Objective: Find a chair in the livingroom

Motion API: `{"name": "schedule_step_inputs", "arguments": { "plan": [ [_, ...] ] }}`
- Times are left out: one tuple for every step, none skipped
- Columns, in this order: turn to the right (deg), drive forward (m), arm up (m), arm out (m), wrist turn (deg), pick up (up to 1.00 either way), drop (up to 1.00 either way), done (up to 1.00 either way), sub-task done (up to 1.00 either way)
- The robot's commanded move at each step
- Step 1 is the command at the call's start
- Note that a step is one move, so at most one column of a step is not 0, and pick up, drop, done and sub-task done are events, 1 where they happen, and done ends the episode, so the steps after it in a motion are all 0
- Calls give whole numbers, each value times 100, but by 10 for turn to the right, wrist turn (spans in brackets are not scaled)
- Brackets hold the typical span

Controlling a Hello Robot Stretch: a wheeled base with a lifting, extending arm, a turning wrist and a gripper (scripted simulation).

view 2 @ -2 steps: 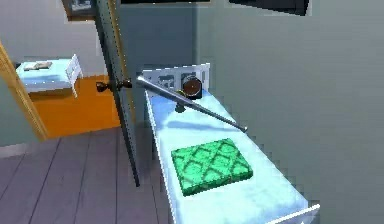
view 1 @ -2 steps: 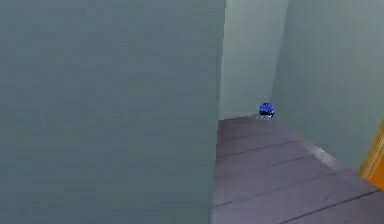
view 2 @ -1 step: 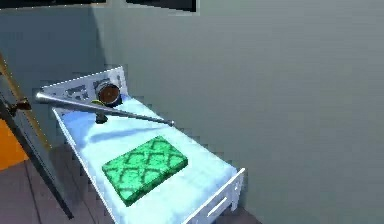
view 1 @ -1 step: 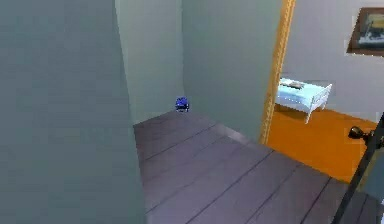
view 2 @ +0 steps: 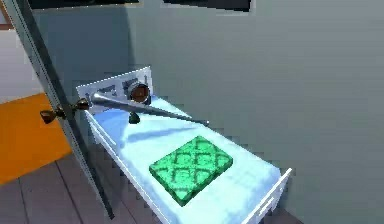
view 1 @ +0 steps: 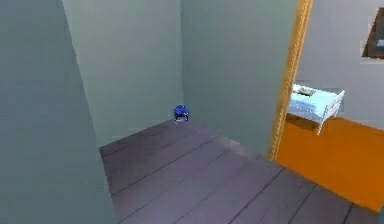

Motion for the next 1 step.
{"name": "schedule_step_inputs", "arguments": {
  "plan": [
    [270, 0, 0, 0, 0, 0, 0, 0, 0]
  ]
}}
